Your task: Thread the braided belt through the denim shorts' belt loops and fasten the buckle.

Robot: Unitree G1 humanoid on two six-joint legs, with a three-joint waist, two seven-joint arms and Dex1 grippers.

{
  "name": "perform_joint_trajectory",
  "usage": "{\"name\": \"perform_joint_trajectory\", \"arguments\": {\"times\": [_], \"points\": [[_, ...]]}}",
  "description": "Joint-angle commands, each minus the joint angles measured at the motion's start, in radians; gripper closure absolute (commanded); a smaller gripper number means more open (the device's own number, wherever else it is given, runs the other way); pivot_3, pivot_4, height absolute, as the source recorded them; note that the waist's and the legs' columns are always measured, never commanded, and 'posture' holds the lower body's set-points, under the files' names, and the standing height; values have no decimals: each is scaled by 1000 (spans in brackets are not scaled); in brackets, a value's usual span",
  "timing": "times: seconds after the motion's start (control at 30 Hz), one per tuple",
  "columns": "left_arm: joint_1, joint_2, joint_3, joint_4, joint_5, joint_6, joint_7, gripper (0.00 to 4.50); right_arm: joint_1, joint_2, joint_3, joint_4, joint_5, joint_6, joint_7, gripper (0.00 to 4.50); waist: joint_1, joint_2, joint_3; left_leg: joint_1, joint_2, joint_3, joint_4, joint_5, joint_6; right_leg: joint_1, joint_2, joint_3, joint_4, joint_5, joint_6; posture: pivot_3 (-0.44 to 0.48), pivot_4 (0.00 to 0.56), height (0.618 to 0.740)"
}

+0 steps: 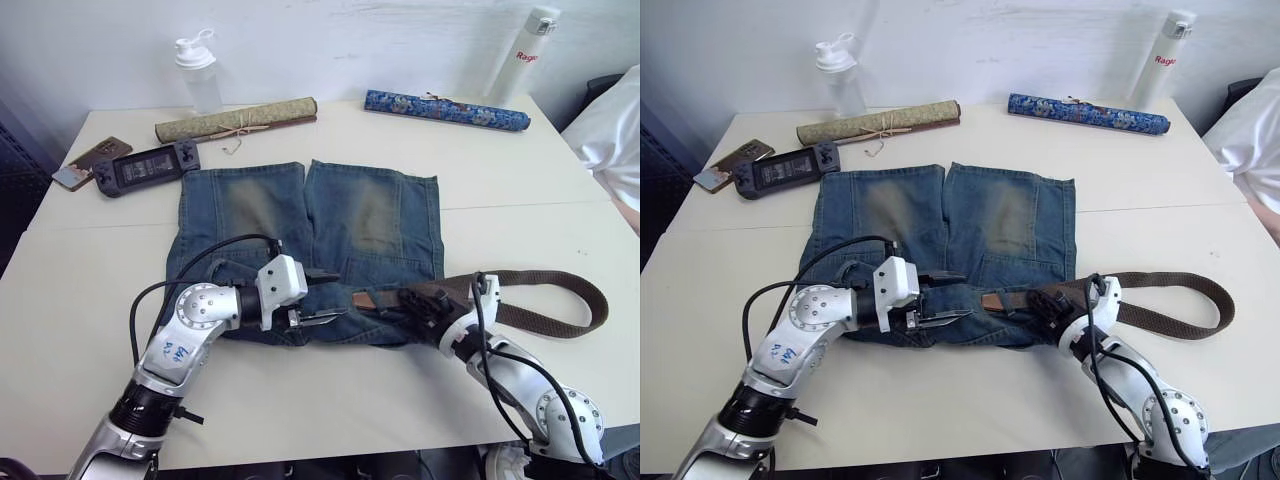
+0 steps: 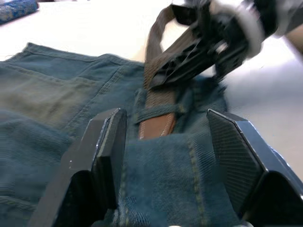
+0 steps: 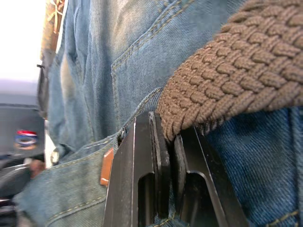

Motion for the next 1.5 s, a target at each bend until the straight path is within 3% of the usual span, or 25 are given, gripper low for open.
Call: {"name": "perform_joint_trajectory", "arguments": {"times": [0.03, 0.2, 0.43, 0.8, 1.13, 1.5], "points": [[-5, -16, -9, 20, 47, -88, 2, 1506, 13, 5, -5, 42, 104, 6, -25, 4500, 0, 0, 0, 0, 0, 0, 0, 0, 0, 0, 0, 0, 0, 0, 0, 0, 150, 717], [-20, -53, -3, 39, 48, -139, -9, 1506, 13, 55, -23, 80, 213, -44, -56, 4500, -2, 0, 0, 0, 0, 0, 0, 0, 1, 0, 0, 0, 0, 0, 0, 0, 150, 717], [-30, -105, 31, -10, -68, -45, -33, 1506, 18, 66, -61, 107, 266, -59, -43, 4500, -3, -1, 0, 0, 1, 0, 0, 0, 1, 0, 0, 0, 1, 0, 0, 0, 150, 717], [-75, -98, -93, 150, 235, -286, 30, 1506, 41, 73, -28, 82, 254, -45, -22, 4500, -1, -1, 0, 0, 0, 0, 0, 0, 1, 0, 0, -1, 0, 0, 0, 0, 150, 717], [-109, -138, -125, 271, 411, -334, 160, 1506, 40, 72, -19, 38, 234, -54, -12, 4500, 0, -1, -1, 0, 0, 0, 0, -2, 5, 0, -1, -1, 1, 0, 0, 0, 150, 717], [-99, -147, -136, 317, 450, -433, 211, 1506, 58, 75, -4, 8, 230, -86, -8, 4500, 0, 0, -1, 0, 0, -1, 1, -2, 6, 1, -2, -1, 2, 0, 0, 0, 150, 717]]}}
